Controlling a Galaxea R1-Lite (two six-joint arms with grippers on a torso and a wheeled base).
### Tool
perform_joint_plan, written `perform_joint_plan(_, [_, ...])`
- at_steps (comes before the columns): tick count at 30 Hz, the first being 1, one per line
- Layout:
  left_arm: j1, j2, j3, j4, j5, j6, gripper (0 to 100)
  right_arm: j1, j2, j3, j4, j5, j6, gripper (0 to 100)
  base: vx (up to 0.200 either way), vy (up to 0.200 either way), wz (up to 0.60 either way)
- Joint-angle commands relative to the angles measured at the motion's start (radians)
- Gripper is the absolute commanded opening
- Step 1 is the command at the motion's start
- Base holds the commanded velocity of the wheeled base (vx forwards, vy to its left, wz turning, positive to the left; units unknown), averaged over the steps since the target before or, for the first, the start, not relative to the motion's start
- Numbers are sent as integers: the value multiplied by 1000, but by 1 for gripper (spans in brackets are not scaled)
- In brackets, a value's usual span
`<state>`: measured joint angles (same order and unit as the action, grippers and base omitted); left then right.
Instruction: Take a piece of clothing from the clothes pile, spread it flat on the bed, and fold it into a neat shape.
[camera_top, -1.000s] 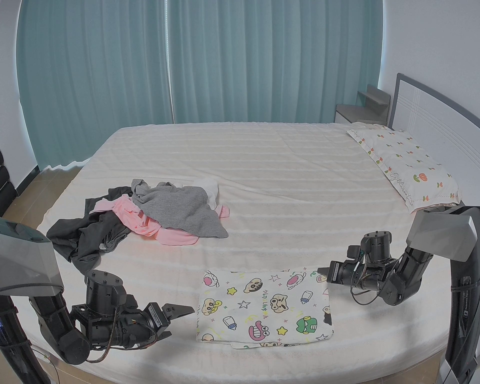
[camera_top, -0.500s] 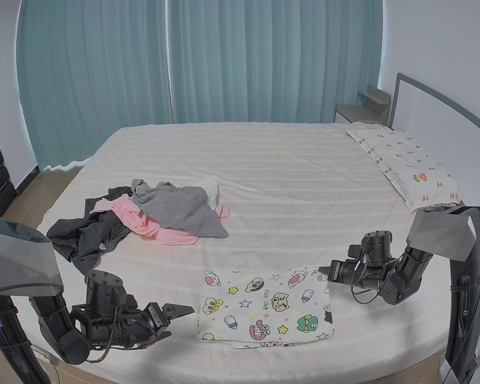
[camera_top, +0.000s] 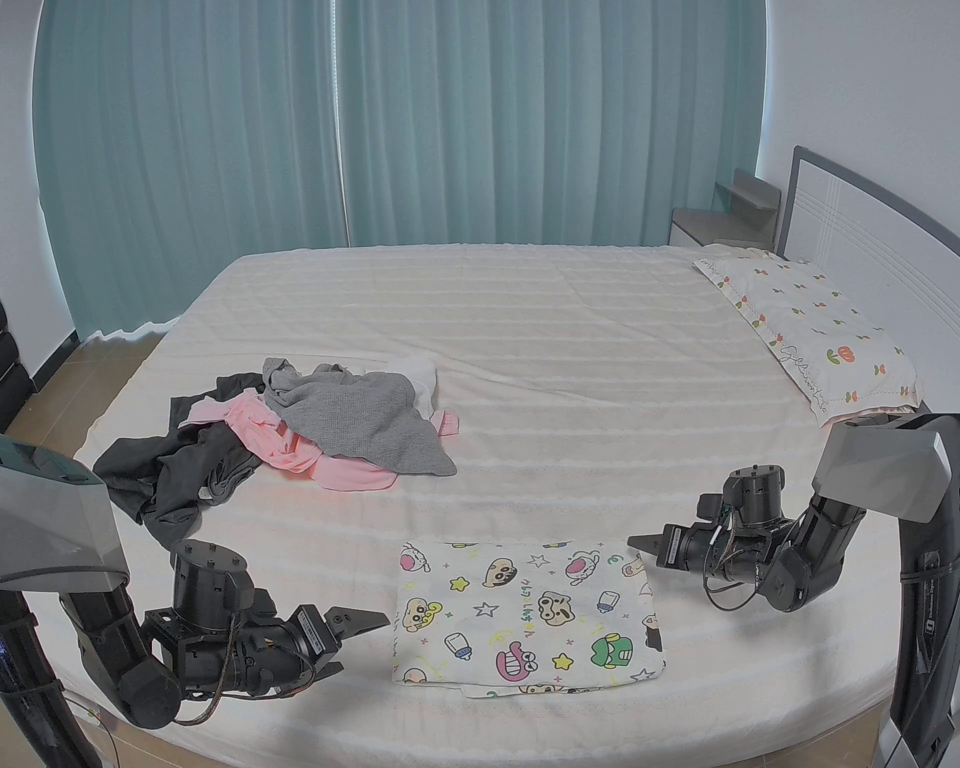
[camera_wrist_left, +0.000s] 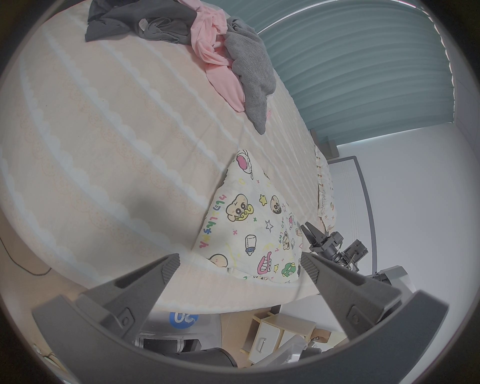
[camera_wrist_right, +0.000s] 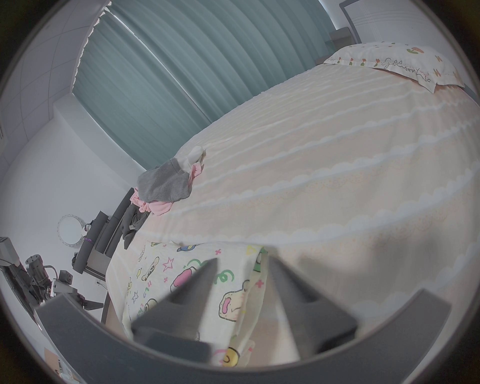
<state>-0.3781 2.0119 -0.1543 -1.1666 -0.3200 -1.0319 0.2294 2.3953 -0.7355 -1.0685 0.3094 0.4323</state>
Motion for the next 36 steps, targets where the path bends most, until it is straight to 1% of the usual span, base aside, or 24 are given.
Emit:
perform_joint_plan(1, [1, 24, -19, -2, 10, 6, 100, -1, -10, 35, -1, 2, 0, 100, 0, 0, 0])
perform_joint_plan(2, [1, 25, -21, -4, 12, 7, 100, -1, -10, 36, -1, 2, 0, 100, 0, 0, 0])
perform_joint_plan(3, [-1, 41, -36, -15, 38, 7, 100, -1, -19, 61, -1, 5, 0, 100, 0, 0, 0])
perform_joint_plan(4, [-21, 60, -53, -30, 79, 7, 100, -1, -38, 90, -1, 11, 0, 100, 0, 0, 0])
perform_joint_plan(5, [-28, 68, -61, -35, 95, 7, 100, -1, -42, 100, -1, 13, -1, 100, 0, 0, 0])
perform_joint_plan(6, [-53, 93, -85, -48, 151, 9, 100, 5, -53, 131, -1, 22, -3, 100, 0, 0, 0])
perform_joint_plan(8, [-81, 134, -117, -58, 226, 9, 100, 13, -59, 162, -2, 48, -12, 100, 0, 0, 0])
perform_joint_plan(10, [-101, 182, -154, -59, 277, 13, 100, 28, -62, 186, -10, 73, -12, 100, 0, 0, 0])
perform_joint_plan(11, [-105, 200, -172, -59, 289, 23, 100, 38, -61, 197, -14, 74, -12, 100, 0, 0, 0])
perform_joint_plan(12, [-105, 203, -176, -58, 291, 23, 100, 39, -61, 197, -16, 74, -12, 100, 0, 0, 0])
perform_joint_plan(13, [-108, 220, -199, -58, 302, 42, 100, 51, -61, 208, -21, 74, -12, 100, 0, 0, 0])
perform_joint_plan(14, [-108, 237, -226, -53, 305, 78, 100, 70, -56, 219, -24, 74, -12, 100, 0, 0, 0])
perform_joint_plan(15, [-108, 245, -235, -50, 305, 92, 100, 77, -54, 219, -25, 74, -12, 100, 0, 0, 0])
perform_joint_plan(18, [-107, 306, -288, -56, 317, 197, 100, 108, -41, 212, -34, 71, -12, 100, 0, 0, 0])
perform_joint_plan(22, [-102, 376, -346, -56, 340, 283, 100, 131, -25, 206, -54, 65, -12, 100, 0, 0, 0])
perform_joint_plan(25, [-105, 412, -380, -48, 340, 309, 100, 137, -10, 196, -70, 48, -12, 100, 0, 0, 0])
perform_joint_plan(27, [-105, 412, -380, -48, 340, 309, 100, 137, -10, 196, -70, 48, -12, 100, 0, 0, 0])
perform_joint_plan(28, [-105, 436, -426, -47, 340, 322, 100, 165, 21, 185, -103, 5, -12, 100, 0, 0, 0])
perform_joint_plan(30, [-107, 439, -436, -47, 340, 322, 100, 179, 36, 186, -130, -21, -14, 100, 0, 0, 0])
perform_joint_plan(31, [-110, 439, -439, -47, 338, 325, 100, 188, 48, 188, -154, -46, -14, 100, 0, 0, 0])
perform_joint_plan(36, [-131, 439, -447, -47, 331, 328, 100, 191, 54, 185, -153, -53, -14, 100, 0, 0, 0])
